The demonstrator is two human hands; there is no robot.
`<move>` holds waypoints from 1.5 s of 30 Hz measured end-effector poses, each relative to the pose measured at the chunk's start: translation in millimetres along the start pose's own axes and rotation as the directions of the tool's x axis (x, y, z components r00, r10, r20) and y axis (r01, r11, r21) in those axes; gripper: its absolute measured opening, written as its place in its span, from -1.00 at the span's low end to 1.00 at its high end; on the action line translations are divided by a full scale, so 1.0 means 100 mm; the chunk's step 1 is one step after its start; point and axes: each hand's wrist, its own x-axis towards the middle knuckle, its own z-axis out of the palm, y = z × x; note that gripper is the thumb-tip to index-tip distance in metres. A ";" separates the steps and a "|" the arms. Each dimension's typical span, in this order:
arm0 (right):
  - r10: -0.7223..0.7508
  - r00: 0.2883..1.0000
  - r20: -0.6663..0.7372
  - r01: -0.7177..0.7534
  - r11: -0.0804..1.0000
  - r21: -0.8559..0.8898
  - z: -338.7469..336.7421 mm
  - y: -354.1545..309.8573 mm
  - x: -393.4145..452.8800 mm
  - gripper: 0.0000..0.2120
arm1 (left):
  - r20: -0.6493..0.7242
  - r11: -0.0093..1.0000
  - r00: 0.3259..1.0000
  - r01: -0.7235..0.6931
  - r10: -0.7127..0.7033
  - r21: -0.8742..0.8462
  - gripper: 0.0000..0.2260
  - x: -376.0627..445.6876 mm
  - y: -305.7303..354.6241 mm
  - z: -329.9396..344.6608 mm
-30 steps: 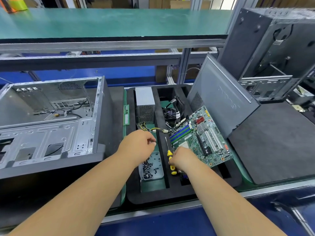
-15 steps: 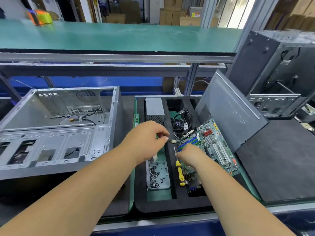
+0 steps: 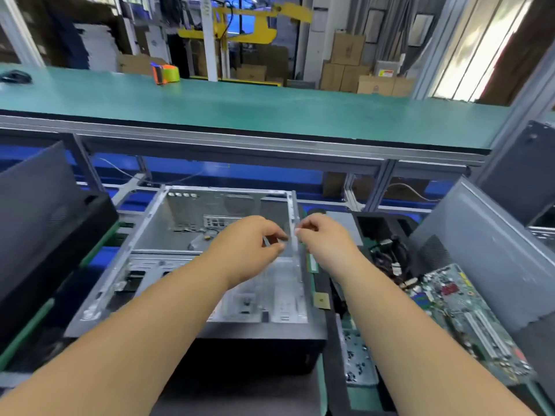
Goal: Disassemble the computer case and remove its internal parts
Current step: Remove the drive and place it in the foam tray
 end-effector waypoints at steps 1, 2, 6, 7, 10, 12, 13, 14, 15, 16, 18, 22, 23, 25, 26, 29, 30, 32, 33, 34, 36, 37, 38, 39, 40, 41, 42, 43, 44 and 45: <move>-0.015 1.000 0.025 0.015 1.000 -0.003 0.14 -0.13 0.02 -0.96 | -0.009 1.000 1.000 0.016 -0.016 -0.009 -0.84 -0.02 -0.14 -0.11; -0.031 0.998 0.048 0.032 0.999 -0.018 0.28 -0.25 0.05 -0.95 | -0.015 0.999 0.999 0.032 -0.032 -0.016 -0.84 -0.05 -0.28 -0.21; -0.079 0.986 0.145 0.096 0.989 -0.111 0.81 -0.65 0.14 -0.96 | -0.018 0.997 0.997 0.079 -0.079 -0.003 -0.85 -0.13 -0.87 -0.55; -0.088 0.976 0.197 0.118 0.983 -0.143 0.94 -0.74 0.15 -0.92 | -0.014 0.995 0.995 0.096 -0.096 0.004 -0.83 -0.15 -1.03 -0.63; -0.139 0.900 0.413 0.288 0.900 -0.326 1.31 -0.95 0.13 -0.57 | 0.080 0.987 0.989 0.111 -0.121 0.112 -0.71 -0.25 -1.47 -0.83; -0.131 0.827 0.547 0.403 0.815 -0.415 1.51 -1.03 0.10 -0.24 | 0.188 0.979 0.975 0.081 -0.116 0.185 -0.64 -0.30 -1.70 -0.92; -0.105 0.795 0.598 0.432 0.789 -0.437 1.59 -1.05 0.09 -0.10 | 0.233 0.976 0.966 0.068 -0.117 0.205 -0.62 -0.32 -1.79 -0.94; -0.071 0.767 0.637 0.444 0.775 -0.449 1.65 -1.06 0.08 0.00 | 0.262 0.974 0.958 0.060 -0.117 0.217 -0.61 -0.34 -1.86 -0.94; -0.037 0.747 0.663 0.445 0.769 -0.459 1.71 -1.07 0.08 0.06 | 0.275 0.974 0.955 0.052 -0.114 0.222 -0.59 -0.37 -1.92 -0.94; -0.012 0.736 0.677 0.448 0.758 -0.474 1.75 -1.07 0.09 0.11 | 0.278 0.973 0.954 0.045 -0.109 0.225 -0.57 -0.38 -1.97 -0.93; 0.016 0.733 0.680 0.471 0.709 -0.525 1.80 -1.07 0.11 0.14 | 0.278 0.969 0.955 0.029 -0.100 0.246 -0.52 -0.41 -2.04 -0.91; 0.037 0.722 0.691 0.502 0.659 -0.560 1.84 -1.07 0.15 0.16 | 0.299 0.957 0.948 0.017 -0.108 0.290 -0.44 -0.43 -2.04 -0.87; 0.037 0.721 0.692 0.500 0.664 -0.556 1.85 -1.07 0.17 0.15 | 0.300 0.957 0.948 0.019 -0.110 0.291 -0.42 -0.43 -2.03 -0.87; 0.039 0.723 0.689 0.483 0.685 -0.546 1.86 -1.05 0.19 0.11 | 0.301 0.956 0.946 0.028 -0.119 0.292 -0.41 -0.43 -2.01 -0.86; 0.037 0.728 0.685 0.474 0.695 -0.540 1.86 -1.04 0.19 0.09 | 0.300 0.956 0.946 0.034 -0.125 0.292 -0.42 -0.43 -2.00 -0.85; 0.005 0.741 0.672 0.482 0.692 -0.537 1.88 -1.02 0.19 0.02 | 0.310 0.954 0.939 0.050 -0.146 0.296 -0.41 -0.42 -2.00 -0.83; -0.006 0.747 0.664 0.483 0.692 -0.537 1.89 -1.02 0.19 -0.01 | 0.320 0.951 0.935 0.049 -0.151 0.305 -0.40 -0.41 -2.00 -0.83; -0.023 0.760 0.649 0.475 0.701 -0.532 1.90 -1.01 0.20 -0.06 | 0.334 0.947 0.929 0.048 -0.160 0.318 -0.38 -0.39 -2.02 -0.81; -0.036 0.769 0.638 0.468 0.712 -0.523 1.90 -1.01 0.21 -0.09 | 0.335 0.949 0.928 0.057 -0.165 0.310 -0.36 -0.38 -2.03 -0.81; -0.057 0.783 0.619 0.458 0.726 -0.513 1.91 -1.01 0.23 -0.12 | 0.335 0.954 0.926 0.075 -0.175 0.290 -0.35 -0.38 -2.03 -0.81; -0.102 0.816 0.569 0.447 0.736 -0.509 1.91 -1.00 0.26 -0.18 | 0.337 0.961 0.922 0.106 -0.191 0.253 -0.33 -0.37 -2.02 -0.80; -0.110 0.819 0.563 0.451 0.730 -0.513 1.92 -0.98 0.28 -0.21 | 0.340 0.962 0.921 0.107 -0.192 0.253 -0.34 -0.36 -2.01 -0.80; -0.100 0.810 0.578 0.457 0.725 -0.516 1.91 -0.97 0.30 -0.23 | 0.344 0.961 0.920 0.103 -0.191 0.258 -0.37 -0.35 -2.01 -0.80; -0.070 0.787 0.613 0.462 0.726 -0.509 1.91 -0.95 0.33 -0.25 | 0.347 0.960 0.919 0.096 -0.187 0.264 -0.42 -0.35 -2.00 -0.80; -0.027 0.756 0.654 0.456 0.739 -0.496 1.89 -0.95 0.37 -0.27 | 0.349 0.960 0.919 0.089 -0.183 0.267 -0.46 -0.34 -1.99 -0.80; 0.014 0.726 0.687 0.433 0.767 -0.473 1.87 -0.96 0.41 -0.28 | 0.348 0.960 0.921 0.084 -0.177 0.267 -0.49 -0.33 -1.98 -0.81; 0.048 0.707 0.706 0.383 0.813 -0.438 1.85 -0.99 0.45 -0.29 | 0.343 0.961 0.923 0.084 -0.174 0.263 -0.51 -0.33 -1.99 -0.81; 0.071 0.700 0.710 0.318 0.860 -0.400 1.83 -1.02 0.50 -0.33 | 0.336 0.963 0.926 0.087 -0.173 0.255 -0.53 -0.32 -1.99 -0.81; 0.084 0.709 0.700 0.251 0.897 -0.363 1.83 -1.05 0.55 -0.40 | 0.330 0.965 0.928 0.092 -0.173 0.247 -0.53 -0.31 -2.01 -0.81; 0.094 0.733 0.673 0.193 0.921 -0.339 1.83 -1.07 0.59 -0.50 | 0.326 0.965 0.929 0.097 -0.175 0.244 -0.54 -0.30 -2.02 -0.80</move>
